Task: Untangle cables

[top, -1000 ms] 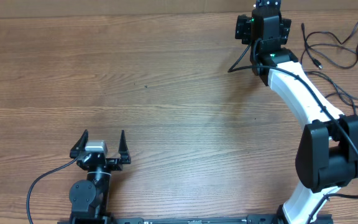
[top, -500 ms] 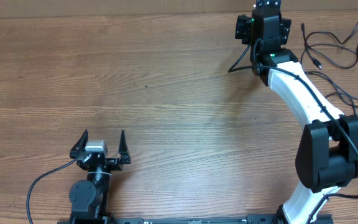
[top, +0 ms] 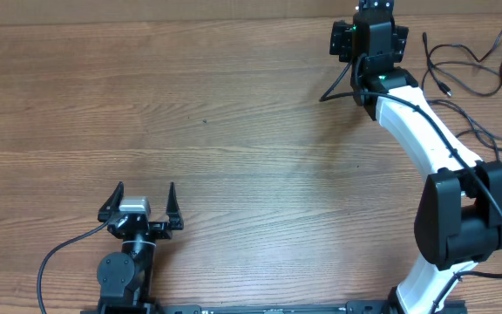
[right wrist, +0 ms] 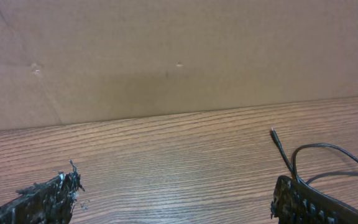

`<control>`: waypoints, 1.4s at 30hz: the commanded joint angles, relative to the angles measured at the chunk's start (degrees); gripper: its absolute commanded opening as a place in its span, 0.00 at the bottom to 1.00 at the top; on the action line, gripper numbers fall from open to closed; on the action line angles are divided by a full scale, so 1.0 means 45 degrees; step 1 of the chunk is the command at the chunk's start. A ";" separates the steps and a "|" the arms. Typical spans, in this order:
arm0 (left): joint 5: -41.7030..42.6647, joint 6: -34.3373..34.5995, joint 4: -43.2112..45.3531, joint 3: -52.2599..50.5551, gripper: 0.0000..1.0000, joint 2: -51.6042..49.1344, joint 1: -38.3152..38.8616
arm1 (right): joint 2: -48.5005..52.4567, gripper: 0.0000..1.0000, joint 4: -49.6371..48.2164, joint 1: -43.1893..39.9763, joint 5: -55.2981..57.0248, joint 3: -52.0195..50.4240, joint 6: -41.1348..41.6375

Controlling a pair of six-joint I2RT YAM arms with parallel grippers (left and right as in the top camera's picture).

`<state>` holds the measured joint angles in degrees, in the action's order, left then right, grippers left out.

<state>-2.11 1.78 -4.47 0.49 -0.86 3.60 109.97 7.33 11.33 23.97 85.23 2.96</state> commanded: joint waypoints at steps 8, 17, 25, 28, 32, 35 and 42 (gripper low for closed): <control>0.0141 0.0267 0.0010 -0.0044 1.00 0.0146 -0.0151 | -0.0389 1.00 -0.0053 -0.0034 -0.0010 0.0146 -0.0010; 0.0141 0.0267 0.0010 -0.0044 0.99 0.0146 -0.0155 | -0.0355 1.00 -0.0053 -0.0029 -0.0010 0.0146 -0.0010; 0.0136 0.0262 0.0010 -0.0044 0.99 0.0146 -0.0151 | -0.0330 1.00 -0.0058 -0.0029 -0.0010 0.0146 -0.0010; 0.0141 0.0267 0.0010 -0.0044 1.00 0.0146 -0.0151 | -0.0214 1.00 -0.0058 -0.0029 -0.0010 0.0146 -0.0010; 0.0141 0.0262 0.0010 -0.0044 1.00 0.0146 -0.0151 | 0.0034 1.00 -0.0053 -0.0029 -0.0010 0.0146 -0.0010; 0.0141 0.0262 0.0010 -0.0044 1.00 0.0146 -0.0151 | 0.0073 1.00 0.0121 -0.0029 -0.0010 0.0146 -0.0010; 0.0141 0.0262 0.0010 -0.0044 1.00 0.0146 -0.0151 | 0.0073 1.00 0.0170 -0.0029 0.0000 0.0146 -0.0015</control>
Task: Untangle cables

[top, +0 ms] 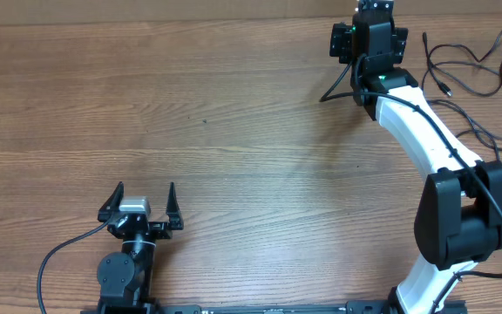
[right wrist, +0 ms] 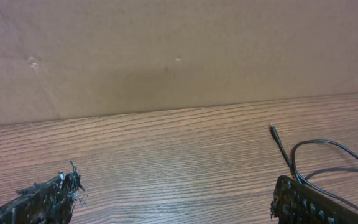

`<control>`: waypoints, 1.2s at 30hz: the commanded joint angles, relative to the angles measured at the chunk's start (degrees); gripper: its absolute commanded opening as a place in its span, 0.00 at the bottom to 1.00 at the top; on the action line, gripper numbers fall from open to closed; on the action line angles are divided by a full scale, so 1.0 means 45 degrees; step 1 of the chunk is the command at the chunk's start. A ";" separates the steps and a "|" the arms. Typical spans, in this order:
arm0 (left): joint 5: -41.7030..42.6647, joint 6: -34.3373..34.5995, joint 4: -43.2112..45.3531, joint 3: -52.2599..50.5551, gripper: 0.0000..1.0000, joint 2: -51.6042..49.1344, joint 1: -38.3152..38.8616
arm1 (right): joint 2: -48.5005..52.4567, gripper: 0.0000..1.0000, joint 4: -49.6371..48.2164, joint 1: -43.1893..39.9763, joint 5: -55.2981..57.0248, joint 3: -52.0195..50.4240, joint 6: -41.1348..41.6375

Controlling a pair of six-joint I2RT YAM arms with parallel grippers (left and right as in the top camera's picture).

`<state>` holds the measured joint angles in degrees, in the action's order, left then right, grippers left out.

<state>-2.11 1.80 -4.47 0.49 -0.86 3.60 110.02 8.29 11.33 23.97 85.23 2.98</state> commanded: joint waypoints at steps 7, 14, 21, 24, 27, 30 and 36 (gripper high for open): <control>0.0136 0.0262 0.0010 -0.0044 1.00 0.0146 -0.0151 | 0.0053 1.00 -0.0044 0.0437 -0.0005 0.0146 -0.0019; 0.0141 0.0262 0.0010 -0.0044 1.00 0.0146 -0.0151 | -0.0311 1.00 0.0282 0.1991 0.3191 0.0146 -0.2336; 0.0141 0.0262 0.0010 -0.0044 1.00 0.0146 -0.0151 | -0.1477 1.00 0.2812 0.3220 0.4303 0.0146 -0.3050; 0.0141 0.0262 0.0010 -0.0044 1.00 0.0146 -0.0151 | -0.2176 1.00 0.3614 0.3026 0.1700 0.0146 -0.3002; 0.0141 0.0262 0.0010 -0.0044 1.00 0.0146 -0.0151 | -0.3167 1.00 0.4439 0.2152 -0.2900 0.0146 -0.3007; 0.0141 0.0262 0.0010 -0.0044 1.00 0.0146 -0.0151 | -0.3852 1.00 0.5270 0.1234 -0.5498 0.0136 -0.3007; 0.0136 0.0262 0.0010 -0.0044 1.00 0.0146 -0.0151 | -0.4813 1.00 0.6611 0.0457 -0.7631 0.0034 -0.3007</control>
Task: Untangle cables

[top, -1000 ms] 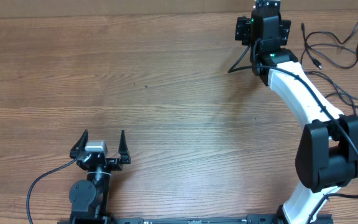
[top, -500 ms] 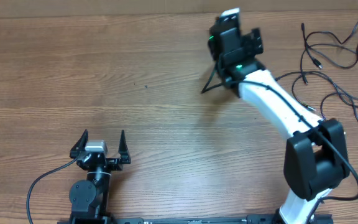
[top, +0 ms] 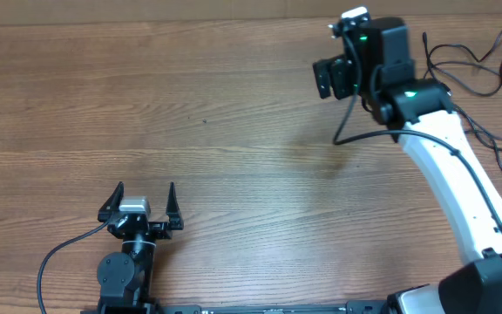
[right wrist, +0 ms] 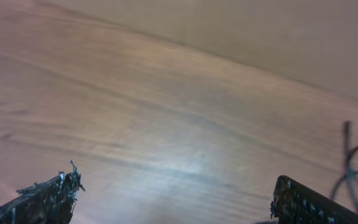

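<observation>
Black cables (top: pixel 473 74) lie in loose tangled loops at the table's far right, near the back edge. My right gripper (top: pixel 324 78) hangs over the table left of them, turned to face left, open with nothing between its fingers. In the blurred right wrist view, the right gripper (right wrist: pixel 179 208) shows both dark fingertips (right wrist: pixel 48 198) far apart over bare wood. A bit of black cable (right wrist: pixel 352 163) shows at the right edge. My left gripper (top: pixel 142 196) rests open at the front left, far from the cables.
The wooden table (top: pixel 199 113) runs up to a brown back wall (right wrist: pixel 278 31). The right arm's own black lead (top: pixel 356 133) hangs beside its white link (top: pixel 447 161). The left arm's lead (top: pixel 59 253) curls at the front left.
My right gripper has swung from facing the back wall, beside the cables, to facing left, a little nearer the middle. It is still open and empty. The left arm has not moved.
At both earlier moments my right gripper stood open at the back edge facing the wall, with a cable end just to its right. Now it is turned left, away from the cables, which lie as before.
</observation>
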`<control>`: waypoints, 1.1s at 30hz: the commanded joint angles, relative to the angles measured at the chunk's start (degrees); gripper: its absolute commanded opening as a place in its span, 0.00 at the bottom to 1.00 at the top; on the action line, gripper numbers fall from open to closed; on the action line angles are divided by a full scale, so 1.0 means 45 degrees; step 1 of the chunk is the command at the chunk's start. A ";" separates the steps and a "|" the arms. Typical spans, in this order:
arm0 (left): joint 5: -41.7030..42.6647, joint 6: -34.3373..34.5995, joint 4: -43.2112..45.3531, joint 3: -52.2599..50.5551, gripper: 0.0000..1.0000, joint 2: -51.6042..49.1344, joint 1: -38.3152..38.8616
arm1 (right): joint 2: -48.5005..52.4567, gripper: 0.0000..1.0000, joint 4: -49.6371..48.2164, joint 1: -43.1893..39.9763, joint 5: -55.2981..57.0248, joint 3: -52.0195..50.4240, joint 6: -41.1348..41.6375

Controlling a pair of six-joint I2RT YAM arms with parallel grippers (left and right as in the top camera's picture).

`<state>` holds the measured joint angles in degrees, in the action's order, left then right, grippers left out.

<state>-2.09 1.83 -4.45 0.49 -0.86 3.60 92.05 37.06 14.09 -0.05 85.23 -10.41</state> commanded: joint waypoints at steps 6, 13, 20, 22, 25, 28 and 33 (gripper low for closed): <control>0.0136 0.0257 0.0005 -0.0044 1.00 0.0146 -0.0151 | -0.1477 1.00 0.0690 -0.0209 -0.2540 -0.0379 0.0486; 0.0136 0.0253 0.0005 -0.0044 1.00 0.0146 -0.0151 | -0.1763 1.00 0.0651 -0.0316 -0.2594 -0.0704 0.1365; 0.0136 0.0253 0.0005 -0.0044 1.00 0.0146 -0.0151 | -0.1846 1.00 0.0763 -0.0437 -0.2686 -0.0860 0.1462; 0.0136 0.0257 0.0005 -0.0044 1.00 0.0146 -0.0151 | -0.2021 1.00 0.0942 -0.0437 -0.2686 -0.0860 0.1467; 0.0136 0.0253 0.0005 -0.0044 0.99 0.0146 -0.0151 | -0.2268 1.00 0.1180 -0.0437 -0.2681 -0.0860 0.1651; 0.0136 0.0257 0.0005 -0.0044 0.99 0.0146 -0.0151 | -0.2501 1.00 0.1311 -0.0437 -0.2676 -0.0860 0.1647; 0.0136 0.0253 0.0005 -0.0044 0.99 0.0146 -0.0151 | -0.3177 1.00 0.1617 -0.0432 -0.2749 -0.0913 0.2040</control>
<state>-2.09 1.98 -4.45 0.49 -0.86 3.60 81.03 44.01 12.36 -11.79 81.87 -3.07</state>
